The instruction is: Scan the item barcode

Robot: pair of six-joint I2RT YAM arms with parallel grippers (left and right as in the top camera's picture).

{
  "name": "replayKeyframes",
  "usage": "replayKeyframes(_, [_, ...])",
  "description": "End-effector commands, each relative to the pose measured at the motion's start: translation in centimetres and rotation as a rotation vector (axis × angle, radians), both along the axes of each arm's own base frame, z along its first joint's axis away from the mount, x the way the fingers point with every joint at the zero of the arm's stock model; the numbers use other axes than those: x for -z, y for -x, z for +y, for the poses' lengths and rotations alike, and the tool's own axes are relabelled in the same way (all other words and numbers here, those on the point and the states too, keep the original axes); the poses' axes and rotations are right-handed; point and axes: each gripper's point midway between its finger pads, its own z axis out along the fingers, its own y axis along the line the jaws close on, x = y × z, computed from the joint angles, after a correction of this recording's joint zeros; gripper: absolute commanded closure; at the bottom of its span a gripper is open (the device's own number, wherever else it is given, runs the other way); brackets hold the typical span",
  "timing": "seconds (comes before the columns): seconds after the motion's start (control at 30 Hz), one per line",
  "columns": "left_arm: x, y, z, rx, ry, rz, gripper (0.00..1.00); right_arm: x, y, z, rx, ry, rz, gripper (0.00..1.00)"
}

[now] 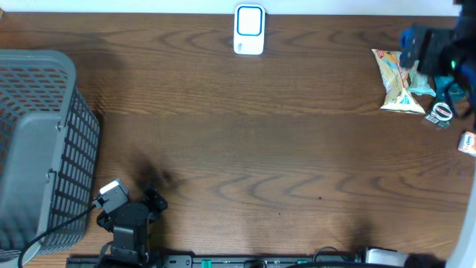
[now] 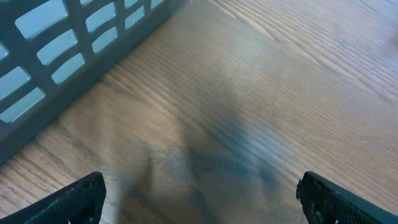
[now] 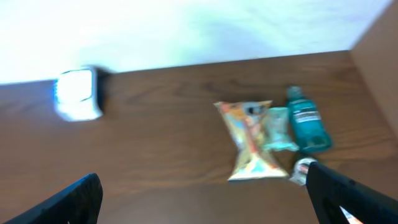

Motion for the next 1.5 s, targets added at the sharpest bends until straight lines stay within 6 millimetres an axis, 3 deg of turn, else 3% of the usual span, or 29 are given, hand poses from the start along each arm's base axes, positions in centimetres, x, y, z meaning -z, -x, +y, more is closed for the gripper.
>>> replayKeyframes(0.0, [0.7,0.6,0.5,-0.020,-0.019,0.035,0.02,-3.1,4.8,3.2,-0.098,-0.078,-0.074,0.01])
replayKeyframes(0.13, [0.7,0.6,0.5,-0.020,-0.019,0.034,0.02,-4.2,9.0,3.6,-0.098,-0.074,-0.095,0.01])
replayKeyframes(0.27, [0.7,0.6,0.5,-0.020,-0.019,0.035,0.02,-5.6,12.1,2.8,-0.069,0.013,-0.148,0.01])
replayKeyframes(0.53, [0.7,0.6,0.5,-0.019,-0.019,0.035,0.02,-4.2,18.2,2.2,-0.032,0.071,-0.089,0.01])
replayKeyframes(0.7, [0.7,0.6,0.5,-0.020,-0.019,0.035,0.02,-4.4,19.6,1.7,-0.001,0.103,-0.107,0.01])
replayKeyframes(0.9, [0.7,0.6,0.5,-0.020,-0.019,0.035,0.02,-6.0,22.0,1.9,0.006,0.120,-0.281,0.01])
replayKeyframes(1.0, [0.7,0.6,0.5,-0.020,-0.019,0.035,0.02,-5.6,23.2,2.1,0.009,0.126,-0.350,0.01])
replayKeyframes(1.23, [0.7,0.6,0.5,-0.020,-0.019,0.035,0.02,-3.1,24.2,3.1,-0.032,0.122,-0.541,0.01])
replayKeyframes(1.47, [0.7,0.6,0.5,-0.020,-0.019,0.035,0.02,2.0,21.3,4.4,-0.119,0.110,-0.752,0.01])
